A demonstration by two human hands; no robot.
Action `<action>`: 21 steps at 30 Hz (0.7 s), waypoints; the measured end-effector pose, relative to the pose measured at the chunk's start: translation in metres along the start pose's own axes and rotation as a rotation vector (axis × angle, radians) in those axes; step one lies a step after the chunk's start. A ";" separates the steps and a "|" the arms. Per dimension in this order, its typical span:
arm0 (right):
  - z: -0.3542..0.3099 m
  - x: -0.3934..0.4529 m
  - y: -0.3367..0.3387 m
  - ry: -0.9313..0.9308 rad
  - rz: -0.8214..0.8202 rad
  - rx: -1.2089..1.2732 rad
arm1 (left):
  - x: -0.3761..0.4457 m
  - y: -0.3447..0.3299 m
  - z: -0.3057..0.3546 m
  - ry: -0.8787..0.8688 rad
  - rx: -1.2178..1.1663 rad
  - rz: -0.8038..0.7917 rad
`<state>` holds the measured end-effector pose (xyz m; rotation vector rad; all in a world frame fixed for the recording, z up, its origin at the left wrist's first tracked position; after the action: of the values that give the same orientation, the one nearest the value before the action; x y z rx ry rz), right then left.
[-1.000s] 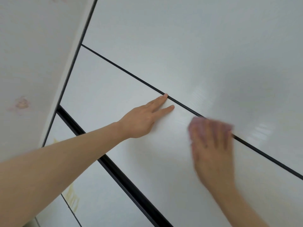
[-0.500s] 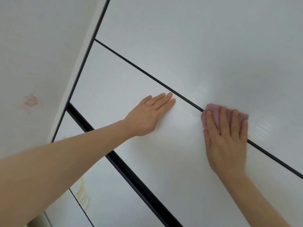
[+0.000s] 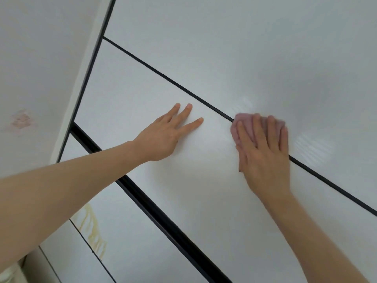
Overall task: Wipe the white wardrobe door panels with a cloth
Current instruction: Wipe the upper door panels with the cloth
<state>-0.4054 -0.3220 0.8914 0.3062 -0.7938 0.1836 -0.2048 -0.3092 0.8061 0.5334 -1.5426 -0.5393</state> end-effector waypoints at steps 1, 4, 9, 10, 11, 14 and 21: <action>0.000 0.002 0.004 -0.040 0.025 0.018 | 0.000 -0.002 -0.001 0.009 0.005 -0.001; -0.107 -0.071 -0.020 0.246 -0.099 0.158 | 0.000 -0.002 -0.003 0.018 0.010 -0.006; -0.196 -0.152 -0.045 0.615 -0.219 0.234 | -0.008 -0.002 -0.016 0.055 0.002 0.051; -0.181 -0.126 -0.041 0.553 -0.182 0.207 | -0.008 -0.001 -0.016 0.054 0.005 0.065; -0.160 -0.092 -0.033 0.475 -0.107 0.161 | -0.007 0.000 -0.015 0.039 -0.005 0.085; -0.072 0.005 -0.016 0.122 0.015 0.076 | -0.007 0.005 -0.022 0.027 -0.053 0.156; -0.216 -0.066 -0.060 0.615 -0.268 0.176 | -0.008 0.000 -0.090 0.188 -0.038 0.202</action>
<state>-0.2891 -0.3086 0.6892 0.4880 -0.1235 0.0860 -0.1143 -0.3057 0.8033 0.3825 -1.3854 -0.3521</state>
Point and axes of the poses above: each hand's wrist, its own x-axis towards the middle knuckle, its own y-axis out of the back of the hand, z = x × y, the point moved 10 cm from there along x, towards the middle knuckle, and after that the axes turned 1 degree about z, right-handed, at the moved point
